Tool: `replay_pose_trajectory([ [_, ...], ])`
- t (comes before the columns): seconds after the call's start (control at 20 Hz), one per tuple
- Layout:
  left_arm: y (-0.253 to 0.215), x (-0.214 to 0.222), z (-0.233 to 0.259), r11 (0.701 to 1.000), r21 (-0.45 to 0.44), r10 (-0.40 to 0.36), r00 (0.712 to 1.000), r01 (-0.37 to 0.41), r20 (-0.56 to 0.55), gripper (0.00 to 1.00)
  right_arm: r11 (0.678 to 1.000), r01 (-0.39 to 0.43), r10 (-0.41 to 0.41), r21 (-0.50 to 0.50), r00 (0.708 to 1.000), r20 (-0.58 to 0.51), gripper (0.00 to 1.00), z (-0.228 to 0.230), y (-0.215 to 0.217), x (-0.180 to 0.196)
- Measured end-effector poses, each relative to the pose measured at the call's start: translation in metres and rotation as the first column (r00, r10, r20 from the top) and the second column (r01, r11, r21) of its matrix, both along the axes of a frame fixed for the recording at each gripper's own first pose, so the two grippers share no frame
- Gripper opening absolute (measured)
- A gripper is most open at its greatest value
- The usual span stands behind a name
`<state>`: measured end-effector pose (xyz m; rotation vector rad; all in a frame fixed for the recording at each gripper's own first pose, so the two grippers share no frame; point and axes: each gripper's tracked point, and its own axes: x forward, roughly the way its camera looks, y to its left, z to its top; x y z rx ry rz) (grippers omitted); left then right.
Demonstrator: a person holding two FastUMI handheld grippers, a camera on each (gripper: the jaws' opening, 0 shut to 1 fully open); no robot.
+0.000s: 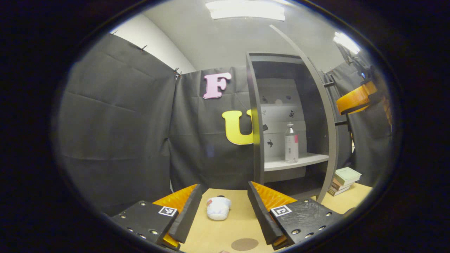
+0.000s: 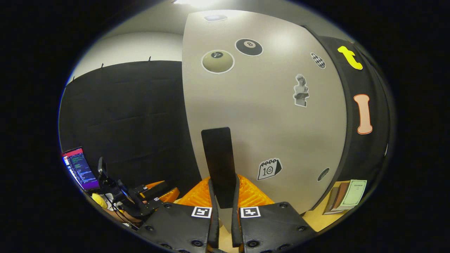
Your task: Open the cabinet door with the right hand, grasp the bottle in the cabinet with the left hand and place it on the coaster, then close the cabinet door with the right hand.
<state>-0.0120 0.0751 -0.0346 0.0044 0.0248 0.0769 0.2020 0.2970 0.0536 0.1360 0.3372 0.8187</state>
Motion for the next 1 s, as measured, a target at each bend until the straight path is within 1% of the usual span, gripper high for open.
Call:
replay_pose_trajectory([
  [0.15, -0.026, 0.001, 0.002, 1.000, -0.007, -0.011, 1.000, 0.011, 0.001, 0.80, 1.000, -0.028, 0.028, 0.006, 1.000, -0.010, 0.16, 0.000, -0.008, -0.002],
  [0.2, -0.033, 0.002, 0.003, 1.000, -0.007, -0.016, 1.000, 0.016, 0.005, 0.79, 0.999, -0.034, 0.034, 0.015, 0.999, -0.018, 0.14, 0.000, -0.010, -0.001],
  [0.25, -0.041, 0.003, 0.004, 1.000, -0.006, -0.023, 1.000, 0.023, 0.007, 0.79, 0.999, -0.039, 0.039, 0.022, 0.999, -0.024, 0.16, 0.000, -0.012, -0.001],
  [0.45, -0.076, 0.007, 0.009, 0.999, 0.001, -0.054, 0.998, 0.054, 0.015, 0.79, 0.999, -0.032, 0.032, 0.018, 0.999, -0.018, 0.16, 0.000, -0.021, 0.002],
  [0.65, -0.112, 0.007, 0.016, 0.996, 0.011, -0.089, 0.996, 0.089, 0.031, 0.79, 1.000, 0.005, -0.005, 0.002, 1.000, 0.016, 0.16, 0.000, -0.029, 0.005],
  [0.8, -0.133, 0.006, 0.015, 0.993, 0.027, -0.114, 0.993, 0.113, 0.028, 0.80, 0.999, 0.038, -0.038, 0.006, 0.999, 0.021, 0.15, -0.001, -0.033, 0.006],
  [0.9, -0.145, 0.006, 0.017, 0.992, 0.032, -0.121, 0.992, 0.120, 0.023, 0.81, 0.998, 0.063, -0.063, 0.008, 0.998, 0.028, 0.15, -0.001, -0.040, 0.007],
  [1.0, -0.154, 0.005, 0.019, 0.992, 0.033, -0.126, 0.992, 0.125, 0.022, 0.80, 0.996, 0.088, -0.088, 0.014, 0.995, 0.035, 0.15, 0.000, -0.048, 0.007],
])
